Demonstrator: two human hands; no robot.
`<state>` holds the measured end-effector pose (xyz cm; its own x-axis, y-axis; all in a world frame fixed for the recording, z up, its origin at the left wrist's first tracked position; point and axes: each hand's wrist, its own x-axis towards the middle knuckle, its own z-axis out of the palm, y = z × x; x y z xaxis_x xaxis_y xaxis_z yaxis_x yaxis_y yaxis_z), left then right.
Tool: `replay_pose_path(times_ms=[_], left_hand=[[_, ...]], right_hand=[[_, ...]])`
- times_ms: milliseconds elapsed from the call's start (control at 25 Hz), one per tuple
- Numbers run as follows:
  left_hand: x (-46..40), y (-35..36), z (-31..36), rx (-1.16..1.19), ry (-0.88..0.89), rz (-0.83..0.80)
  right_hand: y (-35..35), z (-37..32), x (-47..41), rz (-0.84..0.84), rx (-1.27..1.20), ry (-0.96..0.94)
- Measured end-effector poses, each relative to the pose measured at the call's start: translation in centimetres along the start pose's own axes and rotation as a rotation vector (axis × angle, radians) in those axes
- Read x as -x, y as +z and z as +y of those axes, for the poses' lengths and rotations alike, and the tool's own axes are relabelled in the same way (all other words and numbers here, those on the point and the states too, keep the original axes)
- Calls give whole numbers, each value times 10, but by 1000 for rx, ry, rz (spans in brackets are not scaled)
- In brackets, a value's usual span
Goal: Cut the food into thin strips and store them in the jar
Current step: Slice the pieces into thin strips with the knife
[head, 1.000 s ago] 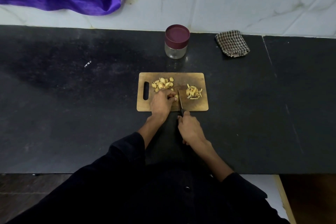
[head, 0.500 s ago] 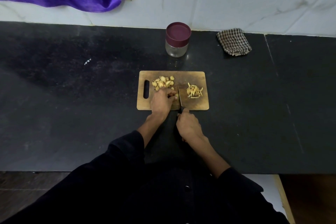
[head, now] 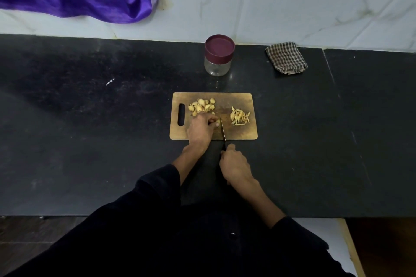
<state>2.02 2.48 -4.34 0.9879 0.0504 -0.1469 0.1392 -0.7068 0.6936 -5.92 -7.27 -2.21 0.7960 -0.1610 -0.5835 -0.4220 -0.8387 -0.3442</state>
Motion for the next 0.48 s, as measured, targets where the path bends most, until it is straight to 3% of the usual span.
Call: replay_pose_path(times_ms=[240, 480], left_hand=[[-1, 2, -5, 17, 54, -3], [-4, 3, -13, -3, 101, -26]], right_hand=[[-18, 8, -14, 80, -74, 24], [-14, 7, -8, 36, -86, -15]])
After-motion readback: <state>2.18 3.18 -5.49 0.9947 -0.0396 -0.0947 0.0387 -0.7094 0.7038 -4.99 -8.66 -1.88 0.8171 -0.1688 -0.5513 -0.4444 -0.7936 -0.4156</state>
